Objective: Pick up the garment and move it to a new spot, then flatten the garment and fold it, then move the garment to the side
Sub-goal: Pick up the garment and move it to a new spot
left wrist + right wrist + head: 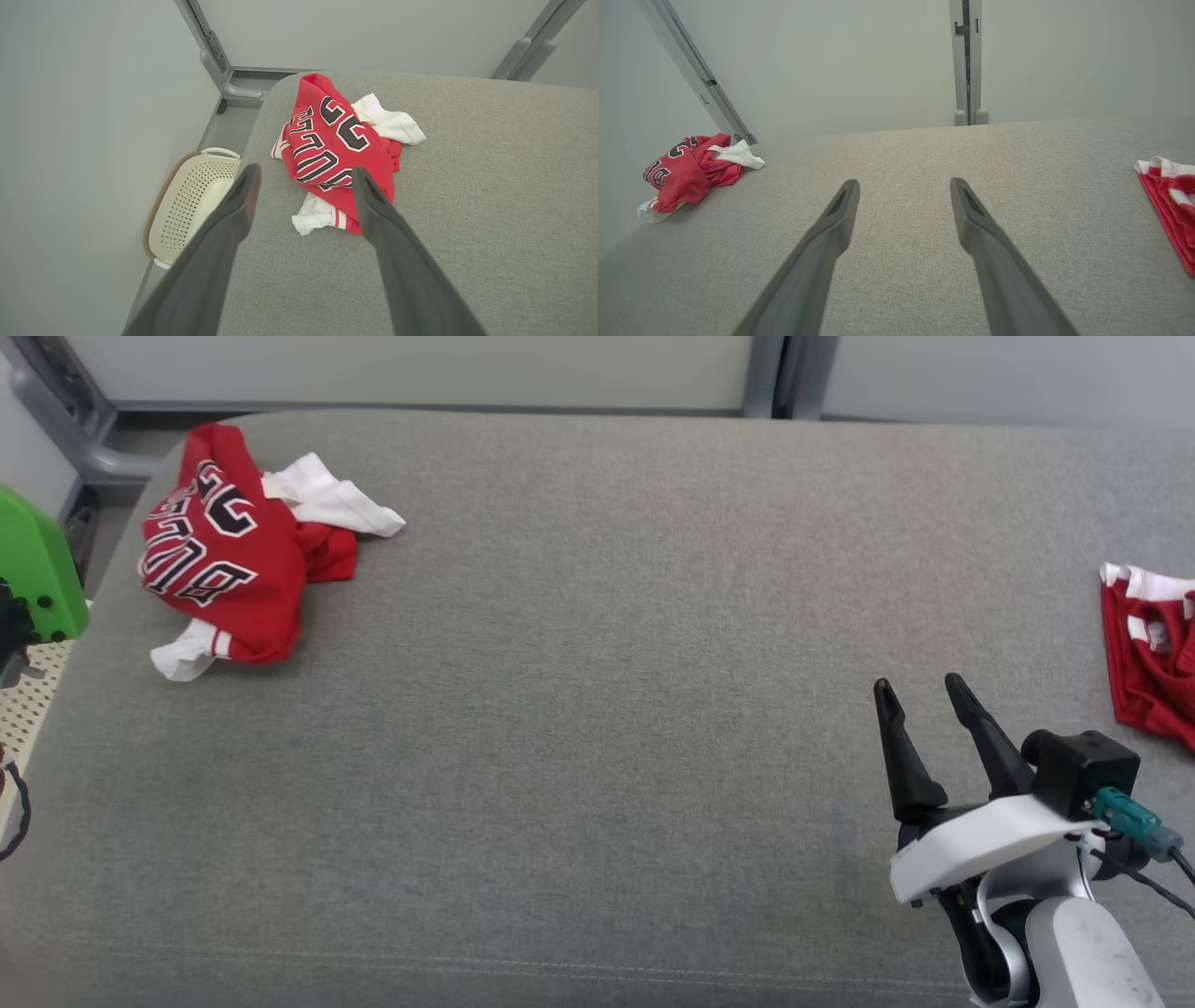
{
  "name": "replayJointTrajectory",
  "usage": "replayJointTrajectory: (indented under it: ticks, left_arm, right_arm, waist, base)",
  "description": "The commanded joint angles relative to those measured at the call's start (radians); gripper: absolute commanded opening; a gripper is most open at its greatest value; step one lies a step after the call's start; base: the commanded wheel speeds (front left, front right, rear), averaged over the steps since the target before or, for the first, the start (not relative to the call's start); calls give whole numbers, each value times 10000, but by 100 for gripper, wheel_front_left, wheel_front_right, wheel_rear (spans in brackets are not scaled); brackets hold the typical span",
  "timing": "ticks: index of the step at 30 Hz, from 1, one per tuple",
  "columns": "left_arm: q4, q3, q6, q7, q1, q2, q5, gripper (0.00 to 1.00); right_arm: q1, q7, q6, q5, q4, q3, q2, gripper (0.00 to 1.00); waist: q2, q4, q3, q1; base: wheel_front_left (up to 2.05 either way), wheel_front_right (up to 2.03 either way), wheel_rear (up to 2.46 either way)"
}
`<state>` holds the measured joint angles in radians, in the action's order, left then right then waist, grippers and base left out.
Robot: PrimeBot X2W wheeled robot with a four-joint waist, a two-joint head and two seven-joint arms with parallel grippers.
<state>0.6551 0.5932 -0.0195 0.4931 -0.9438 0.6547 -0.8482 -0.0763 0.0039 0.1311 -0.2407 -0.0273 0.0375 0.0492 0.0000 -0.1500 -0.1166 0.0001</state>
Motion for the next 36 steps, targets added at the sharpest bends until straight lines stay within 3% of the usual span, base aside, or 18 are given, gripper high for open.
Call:
replayJointTrajectory:
  ticks: [1,15,32,33,35,36]
  left_arm:
    - [34,-25,-77,59,-215,85,-20,100]
    - [-131,-382,-467,151,-809,542,-120,100]
    - [325,-446,-1264,79,-252,1138,98,100]
    - [331,-435,-1286,44,-225,1194,118,89]
    - [319,-411,-1318,-124,-180,1235,192,50]
    - [294,-399,-1329,-200,-131,1211,196,40]
  right_arm:
    - [-220,7,-7,70,-97,-43,27,100]
    - [-984,-234,-6,143,-487,-319,21,100]
    - [-1184,-505,-6,56,-267,-123,23,100]
    - [-1183,-512,-6,48,-246,-108,23,100]
    - [-1207,-538,-6,36,-195,-97,23,100]
    - [-1214,-545,-6,41,-166,-102,24,100]
  waist:
    - [0,1001,-1232,-1]
    - [0,2070,-3186,-1]
    - [0,2352,-3583,-1]
    - [0,2346,-3571,-1]
    - [0,2333,-3533,-1]
    - [0,2322,-3495,-1]
  base:
    - [0,0,0]
    - [0,0,0]
    - [0,0,0]
    - [0,0,0]
    - [0,0,0]
    - [0,0,0]
